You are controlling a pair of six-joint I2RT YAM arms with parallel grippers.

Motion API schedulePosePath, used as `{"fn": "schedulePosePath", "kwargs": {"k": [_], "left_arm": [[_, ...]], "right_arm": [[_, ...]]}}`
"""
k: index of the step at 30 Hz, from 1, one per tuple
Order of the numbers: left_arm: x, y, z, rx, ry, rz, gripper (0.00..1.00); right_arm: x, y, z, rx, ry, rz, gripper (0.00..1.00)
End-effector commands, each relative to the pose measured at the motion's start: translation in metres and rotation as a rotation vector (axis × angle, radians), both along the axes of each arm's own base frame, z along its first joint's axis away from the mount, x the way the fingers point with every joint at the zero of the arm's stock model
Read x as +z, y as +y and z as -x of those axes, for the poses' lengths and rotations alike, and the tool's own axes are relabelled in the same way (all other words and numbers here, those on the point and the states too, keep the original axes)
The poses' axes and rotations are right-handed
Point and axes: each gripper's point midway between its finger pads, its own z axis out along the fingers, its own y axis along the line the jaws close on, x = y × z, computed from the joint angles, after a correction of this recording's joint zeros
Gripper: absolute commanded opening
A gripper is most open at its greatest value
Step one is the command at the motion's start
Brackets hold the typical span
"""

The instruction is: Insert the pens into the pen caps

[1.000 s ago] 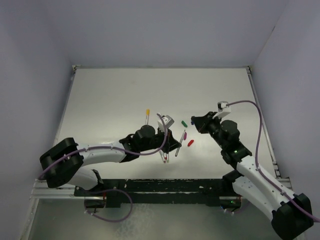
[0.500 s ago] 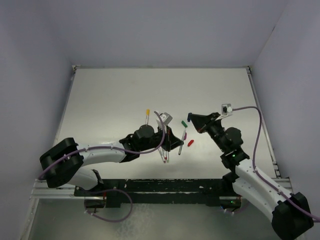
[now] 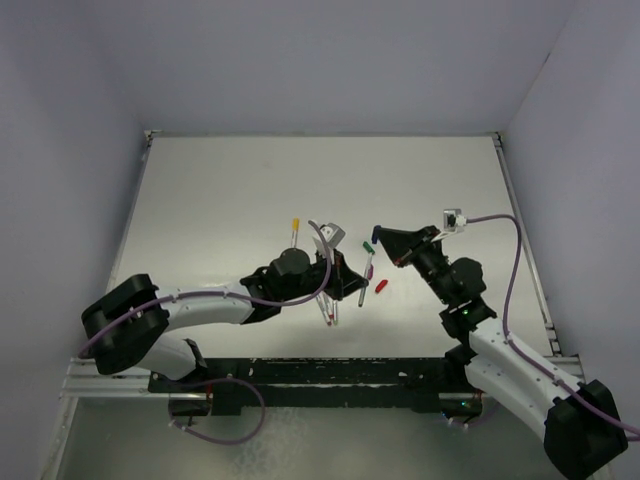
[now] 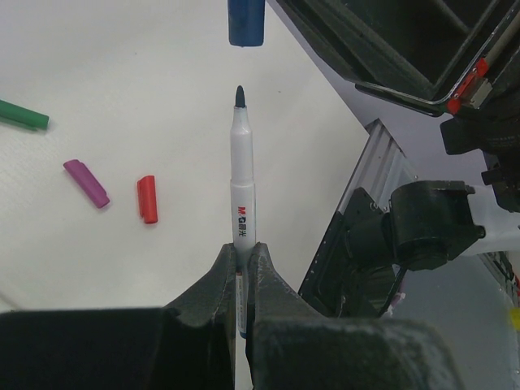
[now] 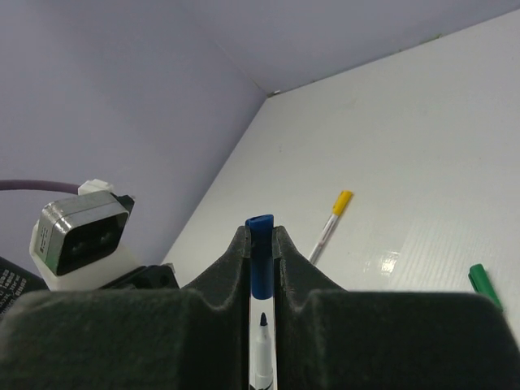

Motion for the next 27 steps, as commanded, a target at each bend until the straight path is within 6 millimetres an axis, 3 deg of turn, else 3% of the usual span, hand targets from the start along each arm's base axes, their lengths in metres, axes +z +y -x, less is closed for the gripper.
{"fn": "schedulePosePath", "kwargs": {"k": [1, 27], "left_arm": [[0.031, -0.013, -0.005, 0.002, -0.034, 0.083, 0.0], [0.026, -0.014, -0.009, 0.016, -0.024, 0.07, 0.0]], "right_arm": [[0.014, 0.003, 0.006, 0.027, -0.054, -0.04, 0.0], [-0.001, 0.003, 0.01, 0.031, -0.022, -0.04, 0.0]]}}
